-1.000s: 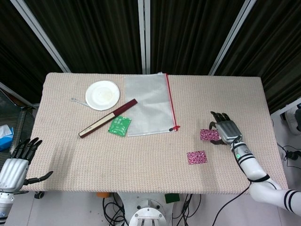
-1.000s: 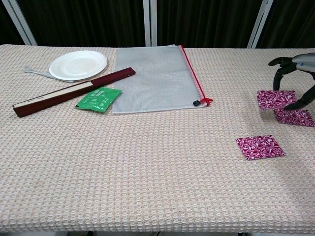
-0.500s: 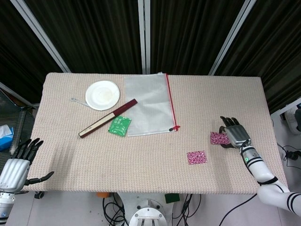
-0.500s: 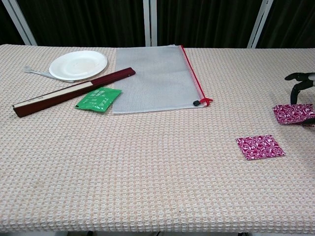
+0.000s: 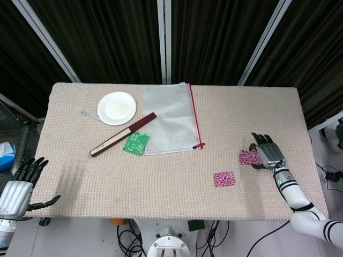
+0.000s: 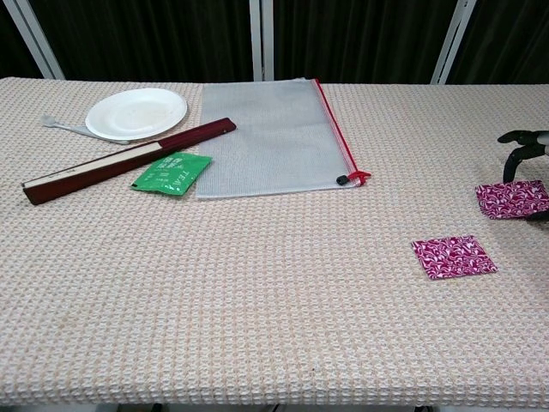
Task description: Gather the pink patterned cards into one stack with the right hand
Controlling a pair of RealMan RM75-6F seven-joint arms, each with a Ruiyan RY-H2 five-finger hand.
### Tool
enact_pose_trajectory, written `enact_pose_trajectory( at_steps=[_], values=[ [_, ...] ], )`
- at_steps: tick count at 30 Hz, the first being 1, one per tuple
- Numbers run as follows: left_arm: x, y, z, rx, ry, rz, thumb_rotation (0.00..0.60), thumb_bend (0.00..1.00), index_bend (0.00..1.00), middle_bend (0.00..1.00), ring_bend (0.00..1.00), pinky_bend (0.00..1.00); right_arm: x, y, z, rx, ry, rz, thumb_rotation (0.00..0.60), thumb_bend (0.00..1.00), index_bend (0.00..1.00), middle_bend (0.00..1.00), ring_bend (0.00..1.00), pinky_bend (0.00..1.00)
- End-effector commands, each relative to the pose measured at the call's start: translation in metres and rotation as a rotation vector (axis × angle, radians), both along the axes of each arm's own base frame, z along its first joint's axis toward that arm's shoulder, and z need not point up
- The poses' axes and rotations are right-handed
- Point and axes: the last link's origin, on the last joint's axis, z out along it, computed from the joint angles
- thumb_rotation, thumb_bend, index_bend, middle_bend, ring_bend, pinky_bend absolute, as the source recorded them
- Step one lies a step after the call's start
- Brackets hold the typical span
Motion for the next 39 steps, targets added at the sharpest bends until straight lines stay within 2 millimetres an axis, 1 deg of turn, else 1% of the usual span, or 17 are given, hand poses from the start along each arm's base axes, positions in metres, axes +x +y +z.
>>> enact_pose_trajectory(
  at_steps=[1, 7, 11, 14, 19, 23, 25, 28, 32, 39],
  values=[
    [0.0, 0.0, 0.0, 0.001, 0.0, 0.0, 0.287, 0.09, 0.07, 0.04, 0.0, 0.11, 0.0, 0.0, 0.0, -0.004, 0.001, -0.003, 0.6, 0.34, 0.38, 0.0, 0.0, 0.0],
    [0.0, 0.0, 0.0, 0.001, 0.0, -0.001, 0.288, 0.09, 0.07, 0.04, 0.0, 0.11, -0.001, 0.002, 0.002, -0.012, 0.006, -0.008, 0.6, 0.31, 0.37, 0.0, 0.0, 0.0],
    [0.001, 0.0, 0.0, 0.001, 0.0, -0.003, 0.289, 0.09, 0.07, 0.04, 0.0, 0.11, 0.004, 0.005, 0.005, -0.024, -0.021, 0.0, 0.6, 0.29, 0.37, 0.0, 0.0, 0.0],
    [0.001, 0.0, 0.0, 0.003, 0.0, -0.004, 0.285, 0.09, 0.07, 0.04, 0.0, 0.11, 0.014, 0.01, 0.007, -0.024, -0.057, 0.026, 0.6, 0.29, 0.37, 0.0, 0.0, 0.0],
    [0.002, -0.001, 0.0, 0.002, 0.0, -0.006, 0.286, 0.09, 0.07, 0.04, 0.0, 0.11, 0.041, 0.028, 0.009, 0.013, -0.1, 0.115, 0.6, 0.29, 0.37, 0.0, 0.0, 0.0],
    [0.003, -0.001, 0.0, 0.003, -0.003, -0.008, 0.287, 0.09, 0.07, 0.04, 0.0, 0.11, 0.06, 0.049, 0.0, 0.081, -0.101, 0.177, 0.6, 0.29, 0.37, 0.0, 0.0, 0.0],
    [0.003, -0.001, 0.0, 0.003, -0.003, -0.011, 0.287, 0.09, 0.07, 0.04, 0.0, 0.11, 0.067, 0.06, -0.008, 0.114, -0.089, 0.207, 0.6, 0.29, 0.37, 0.0, 0.0, 0.0],
    [0.003, -0.001, 0.0, 0.003, -0.004, -0.014, 0.288, 0.09, 0.07, 0.04, 0.0, 0.11, 0.072, 0.07, -0.019, 0.141, -0.083, 0.221, 0.6, 0.29, 0.37, 0.0, 0.0, 0.0],
    [0.003, -0.002, 0.001, 0.005, -0.006, -0.014, 0.288, 0.09, 0.07, 0.04, 0.0, 0.11, 0.075, 0.074, -0.03, 0.151, -0.086, 0.215, 0.6, 0.29, 0.37, 0.0, 0.0, 0.0],
    [-0.002, -0.004, 0.003, 0.011, -0.011, -0.002, 0.289, 0.09, 0.07, 0.04, 0.0, 0.11, 0.075, 0.073, -0.044, 0.147, -0.074, 0.195, 0.6, 0.29, 0.37, 0.0, 0.0, 0.0]
  ],
)
